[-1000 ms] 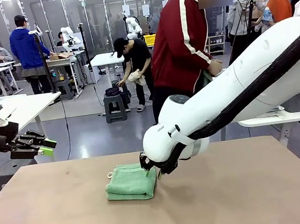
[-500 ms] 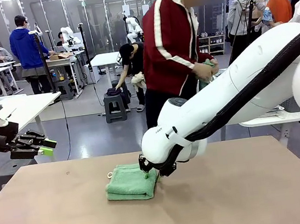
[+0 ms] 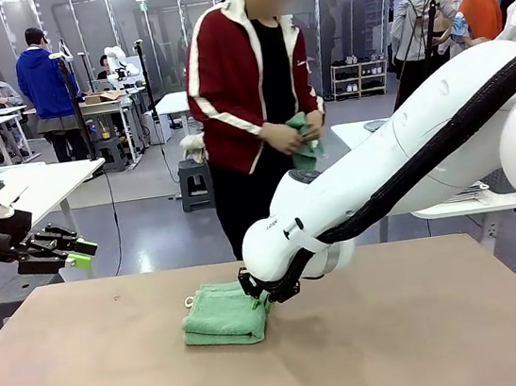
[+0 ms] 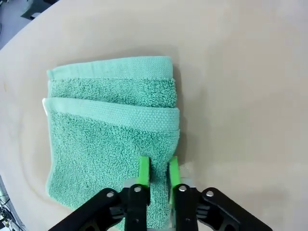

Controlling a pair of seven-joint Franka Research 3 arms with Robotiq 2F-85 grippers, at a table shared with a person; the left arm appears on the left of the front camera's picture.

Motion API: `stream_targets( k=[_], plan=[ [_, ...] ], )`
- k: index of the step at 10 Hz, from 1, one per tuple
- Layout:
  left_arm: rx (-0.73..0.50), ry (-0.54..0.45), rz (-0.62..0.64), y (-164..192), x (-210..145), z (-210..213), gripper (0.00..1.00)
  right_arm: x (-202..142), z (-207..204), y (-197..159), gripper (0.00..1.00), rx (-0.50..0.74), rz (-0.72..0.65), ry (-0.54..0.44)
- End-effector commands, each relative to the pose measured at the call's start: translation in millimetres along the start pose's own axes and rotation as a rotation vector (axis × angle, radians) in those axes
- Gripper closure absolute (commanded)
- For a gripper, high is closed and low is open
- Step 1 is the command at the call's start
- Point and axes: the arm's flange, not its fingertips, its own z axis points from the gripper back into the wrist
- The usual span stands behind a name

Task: Fold the towels and place them in the basket.
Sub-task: Place the folded Towel with hook on the right side of the table.

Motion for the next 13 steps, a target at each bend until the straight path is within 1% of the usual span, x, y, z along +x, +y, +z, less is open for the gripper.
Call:
stream_targets(
  k=[1,4,6,8,10,12,13],
  plan=[
    [0.006,-0.009,0.000,-2.0,1.9,0.6,0.52,1.5,-3.9,-0.4,1.00,0.012,0.009,-0.007],
    [0.006,-0.009,0.000,-2.0,1.9,0.6,0.52,2.3,0.0,-9.2,1.00,0.015,0.018,0.003],
    [0.006,-0.009,0.000,-2.0,1.9,0.6,0.52,10.5,18.4,-33.1,1.00,-0.003,0.055,0.031],
    [0.006,-0.009,0.000,-2.0,1.9,0.6,0.52,17.6,57.4,-67.2,1.00,-0.007,0.075,0.015],
    [0.006,-0.009,0.000,-2.0,1.9,0.6,0.52,19.7,106.3,-105.3,1.00,-0.049,0.090,0.003],
    [0.006,-0.009,0.000,-2.0,1.9,0.6,0.52,27.9,141.5,-153.4,1.00,-0.096,0.098,-0.004],
    [0.006,-0.009,0.000,-2.0,1.9,0.6,0.52,37.1,158.7,-183.7,1.00,-0.129,0.099,-0.013]
  ],
)
